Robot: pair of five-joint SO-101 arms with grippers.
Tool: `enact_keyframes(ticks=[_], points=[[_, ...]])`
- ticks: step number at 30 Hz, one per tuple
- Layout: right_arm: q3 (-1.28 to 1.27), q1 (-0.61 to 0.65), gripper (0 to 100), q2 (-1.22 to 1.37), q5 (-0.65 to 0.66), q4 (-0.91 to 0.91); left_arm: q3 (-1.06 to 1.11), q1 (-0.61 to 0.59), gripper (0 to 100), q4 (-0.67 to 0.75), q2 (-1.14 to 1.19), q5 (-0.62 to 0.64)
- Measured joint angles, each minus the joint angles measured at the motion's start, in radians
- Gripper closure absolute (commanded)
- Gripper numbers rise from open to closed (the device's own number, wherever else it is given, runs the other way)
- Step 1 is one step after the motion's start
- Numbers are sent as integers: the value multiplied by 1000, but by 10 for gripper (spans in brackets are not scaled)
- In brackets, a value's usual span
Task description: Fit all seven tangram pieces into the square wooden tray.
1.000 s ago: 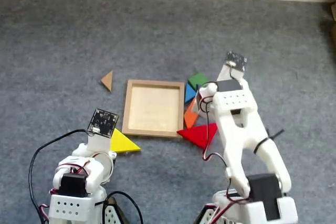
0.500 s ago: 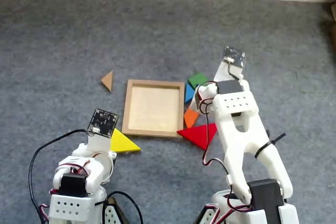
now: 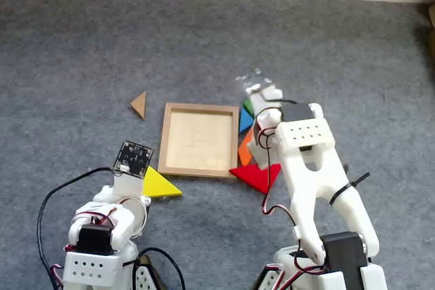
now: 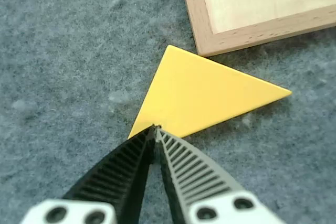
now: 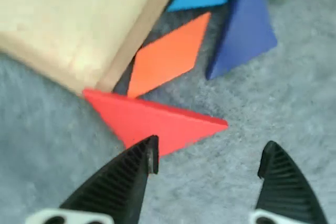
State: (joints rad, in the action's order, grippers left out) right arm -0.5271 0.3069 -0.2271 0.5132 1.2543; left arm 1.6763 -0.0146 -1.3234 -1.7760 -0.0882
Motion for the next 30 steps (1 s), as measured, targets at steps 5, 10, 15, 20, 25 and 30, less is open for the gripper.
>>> enact_keyframes(ticks=[5, 10, 15, 20, 25, 30], points=[[-14, 52, 500, -2, 63, 21, 0, 0, 994, 0, 0, 0], [-126, 127, 451, -2, 147, 15, 0, 0, 994, 0, 0, 0], [-235, 143, 451, -2, 201, -95, 0, 0, 994, 0, 0, 0], [-298, 143, 452, -2, 215, -212, 0, 0, 994, 0, 0, 0], [-313, 143, 498, 20, 215, -290, 0, 0, 994, 0, 0, 0], [-301, 141, 646, 170, 218, -336, 0, 0, 994, 0, 0, 0]])
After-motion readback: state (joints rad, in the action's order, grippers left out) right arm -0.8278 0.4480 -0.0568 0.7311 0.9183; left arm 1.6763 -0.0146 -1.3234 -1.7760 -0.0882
